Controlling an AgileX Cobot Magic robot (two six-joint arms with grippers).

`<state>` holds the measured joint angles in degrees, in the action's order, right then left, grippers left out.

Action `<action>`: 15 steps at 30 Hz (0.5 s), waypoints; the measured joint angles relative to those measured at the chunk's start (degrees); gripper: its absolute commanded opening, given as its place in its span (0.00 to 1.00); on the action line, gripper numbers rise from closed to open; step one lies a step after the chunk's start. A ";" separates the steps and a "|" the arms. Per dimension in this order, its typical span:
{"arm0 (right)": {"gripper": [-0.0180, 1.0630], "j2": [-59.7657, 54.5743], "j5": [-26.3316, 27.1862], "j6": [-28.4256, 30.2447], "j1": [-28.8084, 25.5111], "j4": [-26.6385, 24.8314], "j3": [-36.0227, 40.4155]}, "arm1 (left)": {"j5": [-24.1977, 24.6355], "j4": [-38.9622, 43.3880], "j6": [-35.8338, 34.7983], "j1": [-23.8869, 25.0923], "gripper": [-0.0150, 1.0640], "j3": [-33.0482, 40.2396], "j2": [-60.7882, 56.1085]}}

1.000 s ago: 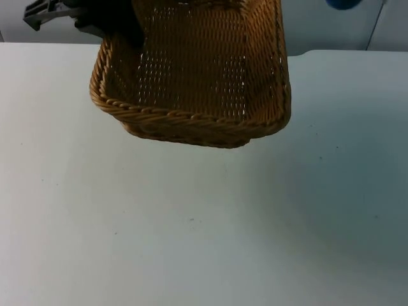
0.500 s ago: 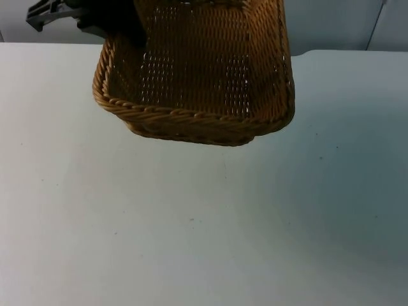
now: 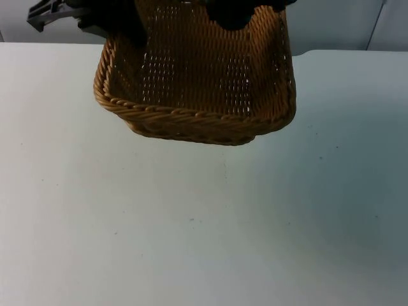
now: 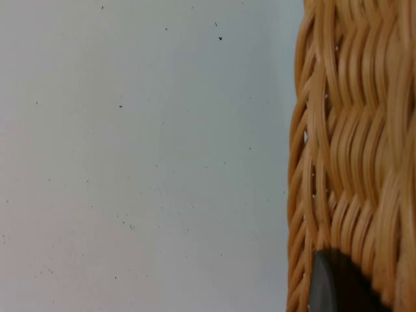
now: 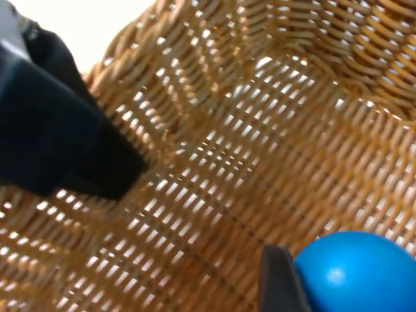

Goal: Pick up the basket with the left hand and place the ball into the basket with the right hand.

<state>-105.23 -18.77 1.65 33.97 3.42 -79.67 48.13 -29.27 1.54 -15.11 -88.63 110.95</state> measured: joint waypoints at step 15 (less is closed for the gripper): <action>0.01 -1.59 1.54 2.40 0.84 -0.49 0.00 | -0.12 0.00 0.00 0.00 0.01 0.00 0.00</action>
<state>-106.82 -17.23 4.05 34.82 2.93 -79.67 48.02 -29.27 1.54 -15.11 -88.63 110.95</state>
